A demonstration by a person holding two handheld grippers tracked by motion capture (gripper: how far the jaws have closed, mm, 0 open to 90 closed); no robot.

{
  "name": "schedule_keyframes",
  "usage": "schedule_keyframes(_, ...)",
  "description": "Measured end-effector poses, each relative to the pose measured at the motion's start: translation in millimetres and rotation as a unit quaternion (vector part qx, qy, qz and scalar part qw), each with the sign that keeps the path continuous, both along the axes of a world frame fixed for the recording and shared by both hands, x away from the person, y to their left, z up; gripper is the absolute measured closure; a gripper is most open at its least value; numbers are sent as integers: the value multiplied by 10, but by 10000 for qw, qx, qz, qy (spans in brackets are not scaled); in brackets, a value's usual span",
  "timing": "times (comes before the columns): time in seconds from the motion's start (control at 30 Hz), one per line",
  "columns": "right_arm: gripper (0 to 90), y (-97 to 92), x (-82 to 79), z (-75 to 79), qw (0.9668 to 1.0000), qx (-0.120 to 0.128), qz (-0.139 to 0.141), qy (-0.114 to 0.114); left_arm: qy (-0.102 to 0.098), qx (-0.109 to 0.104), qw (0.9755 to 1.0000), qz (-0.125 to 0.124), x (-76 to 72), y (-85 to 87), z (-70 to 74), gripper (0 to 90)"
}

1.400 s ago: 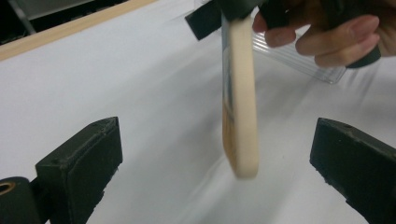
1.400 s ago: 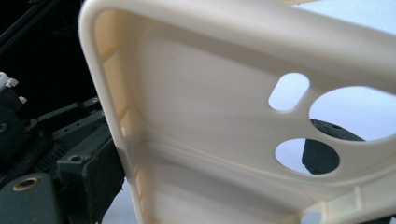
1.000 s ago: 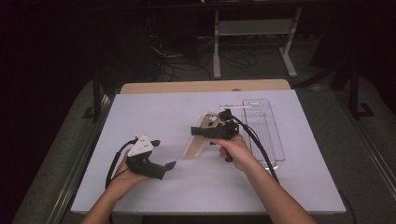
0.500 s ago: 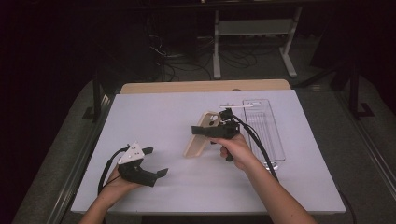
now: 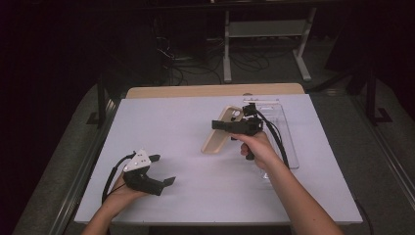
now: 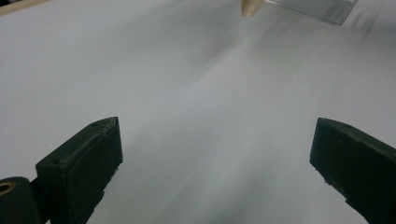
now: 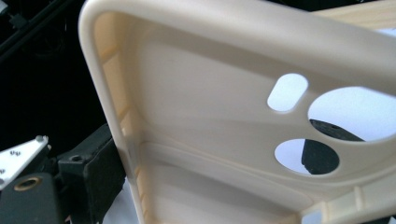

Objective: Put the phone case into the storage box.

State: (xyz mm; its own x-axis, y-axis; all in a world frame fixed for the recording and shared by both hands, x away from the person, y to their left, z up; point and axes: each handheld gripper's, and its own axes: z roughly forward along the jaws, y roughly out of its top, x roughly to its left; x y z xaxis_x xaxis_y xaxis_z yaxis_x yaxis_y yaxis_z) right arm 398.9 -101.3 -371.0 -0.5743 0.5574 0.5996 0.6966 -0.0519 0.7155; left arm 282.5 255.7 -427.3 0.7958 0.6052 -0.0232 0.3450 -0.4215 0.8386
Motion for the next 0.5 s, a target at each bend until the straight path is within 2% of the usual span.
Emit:
schedule_keyframes(0.17, 86, -85, 53, 72, 9999, 27, -145, -49, -12, -24, 10000, 12, 5, -8, -3, 21)
schedule_keyframes(0.3, 86, -150, 100, 101, 9997, -41, -242, -92, -13, -3, 10000, 1, 14, 10, -8, 22)
schedule_keyframes(0.4, 86, -187, 122, 119, 9995, -50, -312, -28, 20, -42, 10000, 48, 12, 12, -5, 22)
schedule_keyframes(0.47, 87, -208, 138, 132, 9994, -60, -341, -9, 28, 5, 10000, 36, 14, 23, 5, 22)
schedule_keyframes(0.5, 87, -222, 151, 136, 9992, -102, -372, -60, 27, -7, 10000, 41, 13, 23, 6, 22)
